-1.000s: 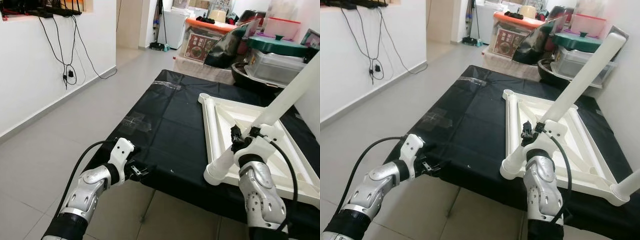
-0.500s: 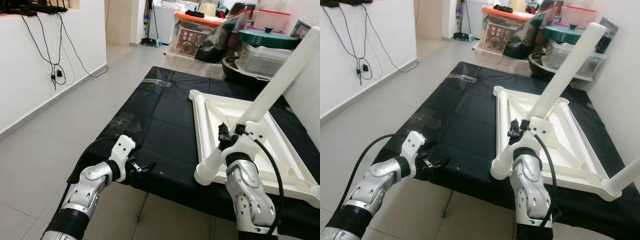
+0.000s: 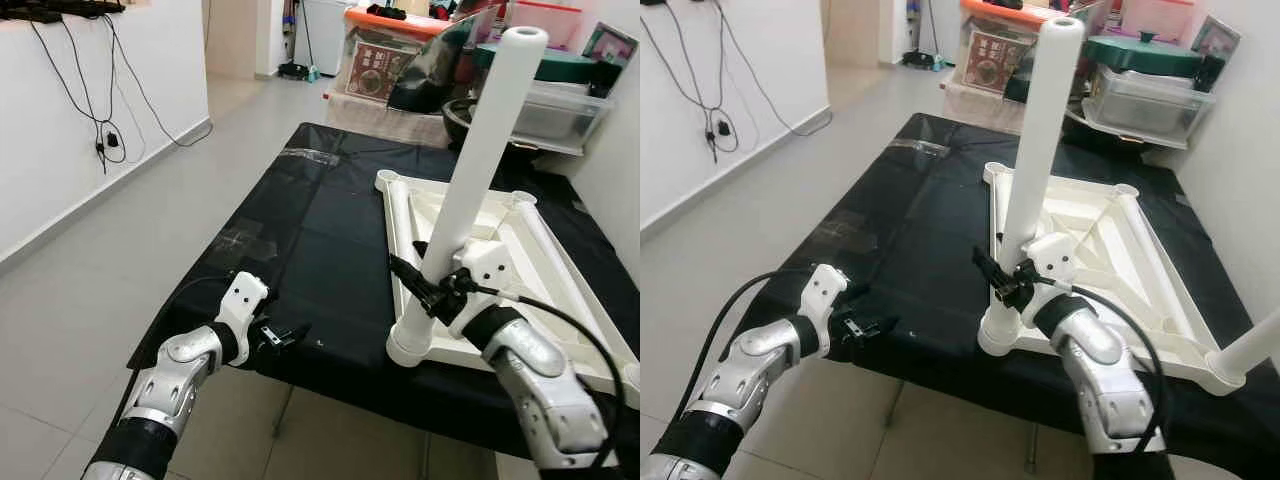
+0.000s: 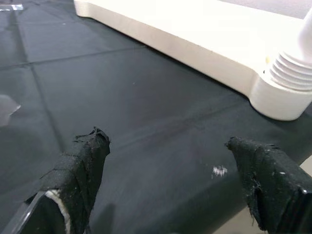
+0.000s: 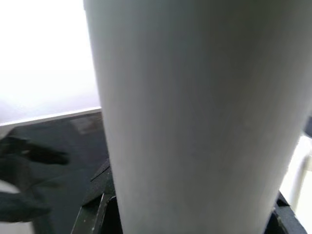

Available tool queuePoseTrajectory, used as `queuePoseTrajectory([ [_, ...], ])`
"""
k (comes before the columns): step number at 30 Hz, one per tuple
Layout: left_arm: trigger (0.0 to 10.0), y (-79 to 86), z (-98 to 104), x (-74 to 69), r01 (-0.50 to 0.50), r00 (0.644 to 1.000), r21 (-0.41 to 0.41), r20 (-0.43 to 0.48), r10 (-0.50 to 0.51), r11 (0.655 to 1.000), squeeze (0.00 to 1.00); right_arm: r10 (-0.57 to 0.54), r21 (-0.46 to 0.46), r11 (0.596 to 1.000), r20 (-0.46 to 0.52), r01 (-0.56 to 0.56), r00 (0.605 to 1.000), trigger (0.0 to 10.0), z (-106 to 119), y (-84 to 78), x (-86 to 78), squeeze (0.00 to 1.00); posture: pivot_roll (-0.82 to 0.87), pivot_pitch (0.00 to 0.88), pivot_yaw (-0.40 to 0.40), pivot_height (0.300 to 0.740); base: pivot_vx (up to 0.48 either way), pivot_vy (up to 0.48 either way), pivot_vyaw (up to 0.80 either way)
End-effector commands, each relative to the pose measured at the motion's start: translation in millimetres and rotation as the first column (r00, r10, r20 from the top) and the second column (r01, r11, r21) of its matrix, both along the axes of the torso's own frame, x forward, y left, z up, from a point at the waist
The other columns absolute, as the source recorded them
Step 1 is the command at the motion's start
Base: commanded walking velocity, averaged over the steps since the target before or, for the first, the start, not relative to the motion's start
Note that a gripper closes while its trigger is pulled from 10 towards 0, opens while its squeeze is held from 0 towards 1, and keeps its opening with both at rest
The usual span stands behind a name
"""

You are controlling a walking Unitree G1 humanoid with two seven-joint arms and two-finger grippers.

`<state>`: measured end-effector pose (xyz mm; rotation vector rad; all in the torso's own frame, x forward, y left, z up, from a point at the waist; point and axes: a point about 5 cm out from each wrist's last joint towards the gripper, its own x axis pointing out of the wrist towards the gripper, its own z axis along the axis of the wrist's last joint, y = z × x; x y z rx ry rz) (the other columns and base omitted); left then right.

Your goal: Building children table

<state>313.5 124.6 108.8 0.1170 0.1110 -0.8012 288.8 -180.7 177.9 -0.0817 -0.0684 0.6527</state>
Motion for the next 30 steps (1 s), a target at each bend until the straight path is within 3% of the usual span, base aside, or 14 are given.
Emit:
queuePoseTrajectory([
  [1, 10.0, -2.7, 0, -1.0, 0.006, 1.0, -0.003, 0.003, -0.006, 1.0, 0.0, 0.202, 0.077, 0.979, -0.228, -0.189, 0.952, 0.0, -37, 16.0, -5.4, 0.0, 0.19, 0.0, -0.157, 0.74, 0.0, 0.0, 0.0],
  [2, 10.0, -2.1, 0, -1.5, 0.003, 1.0, -0.006, 0.002, -0.003, 1.0, 0.0, 0.265, 0.08, 0.964, -0.26, -0.253, 0.929, 0.0, -40, 17.6, -4.5, 0.0, 0.19, 0.0, -0.157, 0.74, 0.0, 0.0, 0.0],
  [7, 10.0, -0.4, 0, -1.6, -0.001, 1.0, -0.007, 0.002, 0.001, 1.0, 0.0, 0.335, 0.075, 0.942, -0.272, -0.327, 0.902, 0.0, -41, 19.5, -2.6, 0.0, 0.2, 0.0, -0.165, 0.74, 0.0, 0.0, 0.0],
  [10, 10.0, 0.5, 0, -2.3, -0.006, 1.0, -0.009, 0.001, 0.006, 1.0, 0.0, 0.444, 0.006, 0.887, -0.283, -0.462, 0.85, 0.0, -39, 21.4, 3.5, 0.0, 0.2, 0.0, -0.175, 0.74, 0.0, 0.0, 0.0],
  [14, 10.0, 0.1, -2, -3.3, -0.009, 1.0, -0.012, -0.003, 0.009, 1.0, 0.0, 0.485, -0.02, 0.86, -0.273, -0.509, 0.831, 0.0, -32, 22.7, 10.4, 0.0, 0.2, 0.0, -0.181, 0.74, 0.0, 0.0, 0.0],
  [19, 10.0, -0.5, -3, -4.4, -0.011, 1.0, -0.015, -0.008, 0.011, 1.0, 0.0, 0.487, 0.001, 0.863, -0.27, -0.505, 0.831, 0.0, -36, 21.7, 9.2, 0.0, 0.2, 0.0, -0.181, 0.74, 0.0, 0.0, 0.0],
  [22, 10.0, -0.4, -4, -5.1, -0.011, 1.0, -0.015, -0.012, 0.011, 1.0, 0.0, 0.466, 0.026, 0.879, -0.267, -0.477, 0.844, 0.0, -41, 20.1, 7.6, 0.0, 0.2, 0.0, -0.179, 0.74, 0.0, 0.0, 0.0],
  [25, 10.0, 0.0, -5, -4.8, -0.014, 1.0, -0.018, -0.019, 0.014, 1.0, 0.0, 0.318, 0.13, 0.947, -0.243, -0.294, 0.916, 0.0, -47, 13.3, 11.9, 0.0, 0.19, 0.0, -0.173, 0.74, 0.0, 0.0, 0.0],
  [27, 10.0, 0.2, -5, -4.7, -0.015, 1.0, -0.019, -0.02, 0.015, 1.0, 0.0, 0.294, 0.145, 0.953, -0.243, -0.265, 0.924, 0.0, -47, 12.2, 12.7, 0.0, 0.19, 0.0, -0.173, 0.74, 0.0, 0.0, 0.0],
  [28, 10.0, 0.0, -5, -4.2, -0.016, 1.0, -0.02, -0.021, 0.016, 1.0, 0.0, 0.197, 0.178, 0.971, -0.239, -0.156, 0.951, 0.0, -50, 9.0, 15.6, 0.0, 0.18, 0.0, -0.169, 0.74, 0.0, 0.0, 0.0],
  [29, 10.0, 0.0, -5, -4.2, -0.016, 1.0, -0.02, -0.021, 0.016, 1.0, 0.0, 0.197, 0.178, 0.971, -0.239, -0.156, 0.951, 0.0, -50, 9.0, 15.6, 0.0, 0.18, 0.0, -0.169, 0.74, 0.0, 0.0, 0.0],
  [30, 10.0, -0.2, -5, -3.9, -0.017, 1.0, -0.021, -0.022, 0.017, 1.0, 0.0, 0.118, 0.212, 0.975, -0.247, -0.065, 0.962, 0.0, -54, 5.6, 17.8, 0.0, 0.18, 0.0, -0.168, 0.74, 0.0, 0.0, 0.0],
])
